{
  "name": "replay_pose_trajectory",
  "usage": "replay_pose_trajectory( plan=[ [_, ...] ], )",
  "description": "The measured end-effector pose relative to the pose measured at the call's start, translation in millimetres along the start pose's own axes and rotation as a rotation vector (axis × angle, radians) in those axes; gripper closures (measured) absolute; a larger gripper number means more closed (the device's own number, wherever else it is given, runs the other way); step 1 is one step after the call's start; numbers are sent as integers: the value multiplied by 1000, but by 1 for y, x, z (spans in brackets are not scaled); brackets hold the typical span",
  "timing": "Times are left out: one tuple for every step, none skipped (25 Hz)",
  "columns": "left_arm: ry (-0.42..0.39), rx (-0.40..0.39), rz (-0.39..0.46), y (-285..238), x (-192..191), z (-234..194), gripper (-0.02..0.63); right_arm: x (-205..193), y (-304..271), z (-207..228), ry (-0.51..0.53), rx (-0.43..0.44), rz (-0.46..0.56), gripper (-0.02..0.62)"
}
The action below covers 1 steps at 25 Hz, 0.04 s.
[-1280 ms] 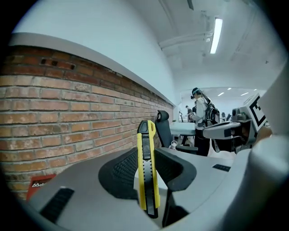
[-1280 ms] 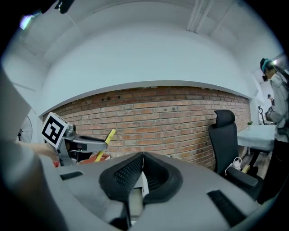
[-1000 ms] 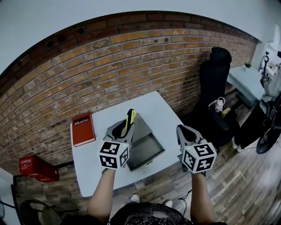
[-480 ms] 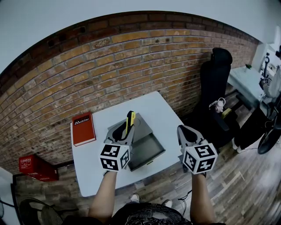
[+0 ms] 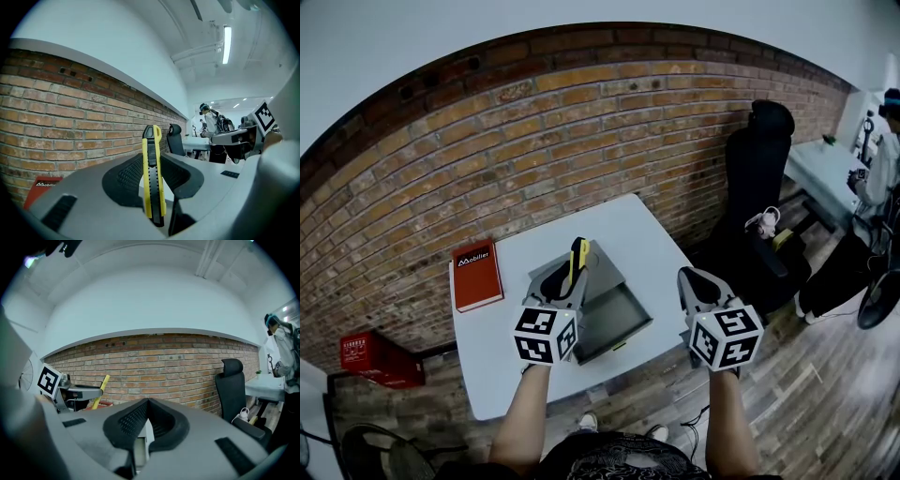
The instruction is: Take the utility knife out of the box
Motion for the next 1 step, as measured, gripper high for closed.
replay_pose_trajectory(
  plan=[
    [0, -1, -1, -1, 0, 0, 477, -1, 0, 0, 0, 0, -1, 575]
  ],
)
Point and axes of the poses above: the fingertips, and each gripper's own axes: y backward along the fingers, z to its right, x out of its top, the point moved 3 cm from there along y, backward along the fingers, and after that the axes turned 2 degrees about -y, right-handed, at the moved point
